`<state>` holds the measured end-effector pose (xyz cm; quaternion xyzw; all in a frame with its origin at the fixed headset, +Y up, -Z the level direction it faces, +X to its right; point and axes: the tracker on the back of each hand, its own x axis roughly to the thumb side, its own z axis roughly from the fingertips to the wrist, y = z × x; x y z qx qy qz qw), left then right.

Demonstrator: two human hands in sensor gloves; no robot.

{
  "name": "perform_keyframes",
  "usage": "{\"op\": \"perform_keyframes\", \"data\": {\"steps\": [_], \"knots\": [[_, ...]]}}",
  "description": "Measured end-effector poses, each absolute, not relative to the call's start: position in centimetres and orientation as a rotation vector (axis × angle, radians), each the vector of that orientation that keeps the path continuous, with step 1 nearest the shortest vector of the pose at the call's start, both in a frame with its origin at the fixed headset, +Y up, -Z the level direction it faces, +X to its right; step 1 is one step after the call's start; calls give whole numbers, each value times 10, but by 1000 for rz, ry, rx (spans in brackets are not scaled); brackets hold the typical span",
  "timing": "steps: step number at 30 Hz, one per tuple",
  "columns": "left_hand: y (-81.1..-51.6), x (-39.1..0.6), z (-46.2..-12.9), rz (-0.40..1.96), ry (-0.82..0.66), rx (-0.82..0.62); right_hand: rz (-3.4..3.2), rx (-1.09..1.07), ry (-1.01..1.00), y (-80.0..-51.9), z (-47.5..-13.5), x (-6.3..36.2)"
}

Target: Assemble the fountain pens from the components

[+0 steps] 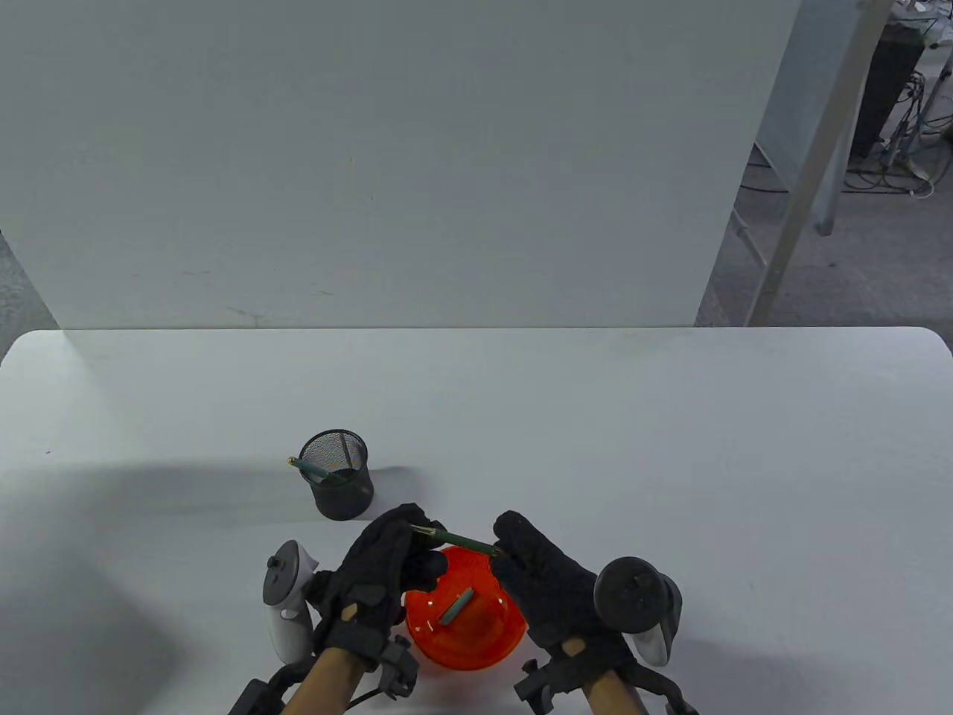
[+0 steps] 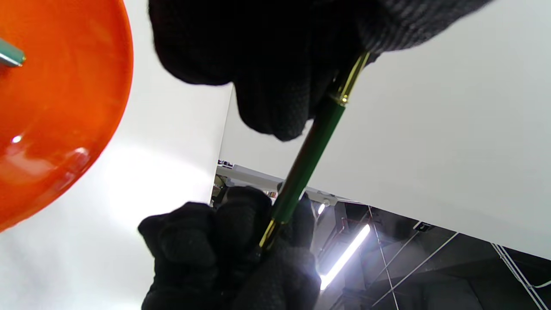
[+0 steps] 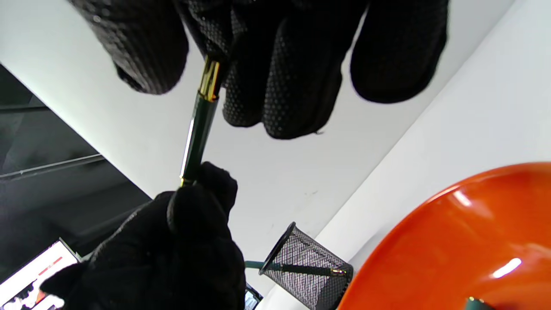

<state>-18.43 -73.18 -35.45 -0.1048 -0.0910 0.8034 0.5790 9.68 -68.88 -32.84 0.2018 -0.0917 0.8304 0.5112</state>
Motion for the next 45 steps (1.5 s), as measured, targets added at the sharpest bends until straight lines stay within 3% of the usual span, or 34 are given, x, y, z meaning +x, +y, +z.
{"op": "perform_keyframes", "data": {"steps": [6, 22, 31, 45], "knots": [[-729, -181, -354, 1850, -241, -247, 2036, 455, -297, -686, -326, 98], [-730, -178, -356, 1820, -307, -261, 1974, 341, -261, -692, -330, 105], [-735, -189, -356, 1863, -191, -218, 1978, 476, -228, -689, -328, 97], [-731, -179, -356, 1804, -287, -248, 1997, 340, -251, -693, -330, 104]]}}
